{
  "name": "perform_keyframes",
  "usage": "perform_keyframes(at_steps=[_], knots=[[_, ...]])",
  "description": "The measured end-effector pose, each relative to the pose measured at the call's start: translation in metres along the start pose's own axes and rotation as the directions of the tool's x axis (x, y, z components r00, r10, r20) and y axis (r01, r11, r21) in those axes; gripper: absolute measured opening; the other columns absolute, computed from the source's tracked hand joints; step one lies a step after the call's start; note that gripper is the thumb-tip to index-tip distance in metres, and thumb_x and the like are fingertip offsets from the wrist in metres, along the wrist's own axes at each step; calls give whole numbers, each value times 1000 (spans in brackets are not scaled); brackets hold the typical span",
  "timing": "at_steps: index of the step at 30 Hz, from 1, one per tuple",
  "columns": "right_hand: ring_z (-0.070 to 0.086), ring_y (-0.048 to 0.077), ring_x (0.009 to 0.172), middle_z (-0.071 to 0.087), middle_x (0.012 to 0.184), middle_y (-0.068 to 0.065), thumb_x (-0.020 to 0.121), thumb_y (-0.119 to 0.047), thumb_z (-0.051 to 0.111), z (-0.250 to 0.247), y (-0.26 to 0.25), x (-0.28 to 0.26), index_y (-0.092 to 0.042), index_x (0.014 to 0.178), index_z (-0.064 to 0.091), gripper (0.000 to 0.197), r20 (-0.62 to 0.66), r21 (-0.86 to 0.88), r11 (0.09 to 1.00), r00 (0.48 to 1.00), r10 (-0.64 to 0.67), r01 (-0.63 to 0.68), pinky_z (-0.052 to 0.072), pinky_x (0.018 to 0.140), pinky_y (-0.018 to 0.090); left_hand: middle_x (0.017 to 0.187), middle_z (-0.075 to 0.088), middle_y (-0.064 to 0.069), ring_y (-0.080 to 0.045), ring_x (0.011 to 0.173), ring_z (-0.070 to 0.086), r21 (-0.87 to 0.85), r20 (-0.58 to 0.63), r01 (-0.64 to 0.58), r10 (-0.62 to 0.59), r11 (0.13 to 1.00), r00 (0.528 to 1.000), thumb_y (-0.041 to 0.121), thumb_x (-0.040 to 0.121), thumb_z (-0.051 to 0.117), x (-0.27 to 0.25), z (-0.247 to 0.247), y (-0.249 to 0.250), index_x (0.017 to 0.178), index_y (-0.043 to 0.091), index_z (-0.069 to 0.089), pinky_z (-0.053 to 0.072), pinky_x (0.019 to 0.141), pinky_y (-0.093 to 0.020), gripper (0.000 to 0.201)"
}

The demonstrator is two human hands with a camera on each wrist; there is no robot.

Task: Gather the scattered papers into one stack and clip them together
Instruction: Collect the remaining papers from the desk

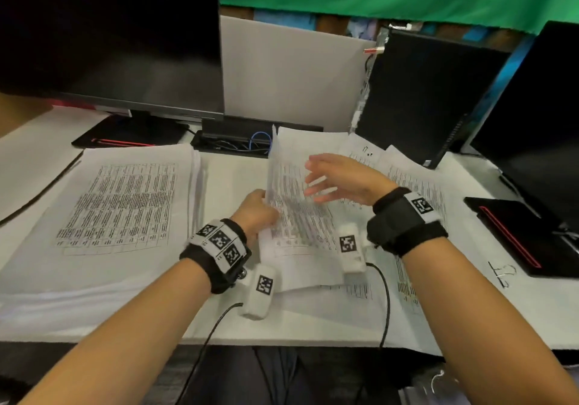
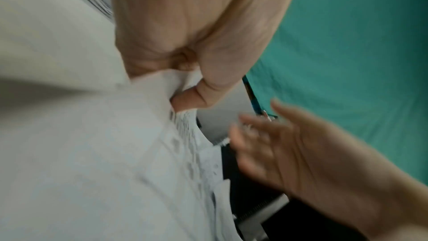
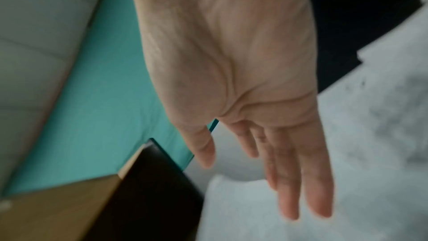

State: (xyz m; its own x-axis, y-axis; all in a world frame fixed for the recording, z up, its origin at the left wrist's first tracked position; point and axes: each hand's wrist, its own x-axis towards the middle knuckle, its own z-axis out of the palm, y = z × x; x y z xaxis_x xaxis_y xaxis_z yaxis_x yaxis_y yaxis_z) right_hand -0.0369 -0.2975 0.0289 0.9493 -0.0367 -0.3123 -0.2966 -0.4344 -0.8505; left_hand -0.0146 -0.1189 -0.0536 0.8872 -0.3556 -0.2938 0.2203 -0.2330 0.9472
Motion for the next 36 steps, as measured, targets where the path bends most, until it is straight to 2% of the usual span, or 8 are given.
perform_keyframes(at_steps=[3, 6, 9, 12, 16, 23, 31, 36], knots=[[46, 27, 133, 37, 154, 7, 91, -37, 64, -47, 48, 11, -16, 152, 30, 73, -181, -691, 687, 974, 137, -225, 40, 107, 42, 98, 64, -13, -27, 86, 64, -174, -301, -62, 7, 983, 954, -15, 81, 43, 14, -18, -10, 104, 8, 57, 55, 69, -36, 35], [43, 33, 134, 37, 154, 11, 71, -50, 76, -67, 96, 16, -21, 151, 25, 99, -188, -868, 399, 938, 290, -297, 39, 108, 48, 108, 64, -13, -30, 99, 63, -285, -399, -101, -22, 953, 917, -5, 80, 44, 22, -21, -8, 112, 7, 55, 52, 88, -43, 36], [37, 32, 140, 28, 160, 4, 61, -52, 75, -72, 115, 21, -38, 153, 10, 114, -122, -826, 487, 934, 336, -284, 34, 111, 53, 95, 64, -18, -30, 91, 65, -384, -356, -15, -133, 923, 925, 0, 79, 41, 29, -14, -4, 106, 2, 56, 54, 85, -42, 31], [46, 29, 133, 38, 155, 3, 67, -50, 70, -74, 119, 24, -40, 153, 13, 104, -96, -826, 515, 957, 274, -230, 40, 108, 50, 57, 42, -5, -16, 47, 47, -445, -245, 76, -203, 892, 948, 2, 85, 42, 29, -2, -1, 63, 11, 45, 40, 46, -19, 24], [56, 31, 121, 51, 143, 11, 95, -16, 51, -70, 125, 28, -26, 151, 31, 61, -137, -891, 420, 984, 113, -172, 50, 96, 40, 66, 61, -11, -24, 61, 57, -393, -104, 140, -195, 909, 975, 16, 84, 57, 31, 4, -12, 65, 12, 56, 46, 62, -34, 20], [54, 38, 120, 55, 135, 22, 103, -8, 37, -108, 59, 6, -6, 139, 50, 38, -459, -627, 753, 875, -152, -198, 43, 94, 36, 96, 67, -16, -31, 86, 65, -192, -68, 97, -112, 976, 991, -8, 89, 45, 38, 2, -18, 91, 3, 60, 53, 72, -37, 19], [66, 24, 92, 64, 119, 8, 99, -2, 40, 0, 43, -19, -34, 147, 40, 58, 131, -875, 423, 955, -265, 238, 57, 83, 38, 113, 64, -17, -31, 107, 59, -422, 13, 162, -173, 892, 985, 49, 99, 27, 39, -5, -16, 117, 10, 57, 45, 92, -43, 53], [30, 22, 145, 20, 163, -7, 87, -56, 63, 9, 71, -3, -42, 154, 7, 89, 338, -751, 620, 939, 69, 225, 25, 119, 48, 103, 68, -14, -27, 88, 66, -286, 46, 178, -172, 942, 984, 31, 98, 46, 39, -5, -14, 120, 4, 59, 50, 68, -35, 38]])
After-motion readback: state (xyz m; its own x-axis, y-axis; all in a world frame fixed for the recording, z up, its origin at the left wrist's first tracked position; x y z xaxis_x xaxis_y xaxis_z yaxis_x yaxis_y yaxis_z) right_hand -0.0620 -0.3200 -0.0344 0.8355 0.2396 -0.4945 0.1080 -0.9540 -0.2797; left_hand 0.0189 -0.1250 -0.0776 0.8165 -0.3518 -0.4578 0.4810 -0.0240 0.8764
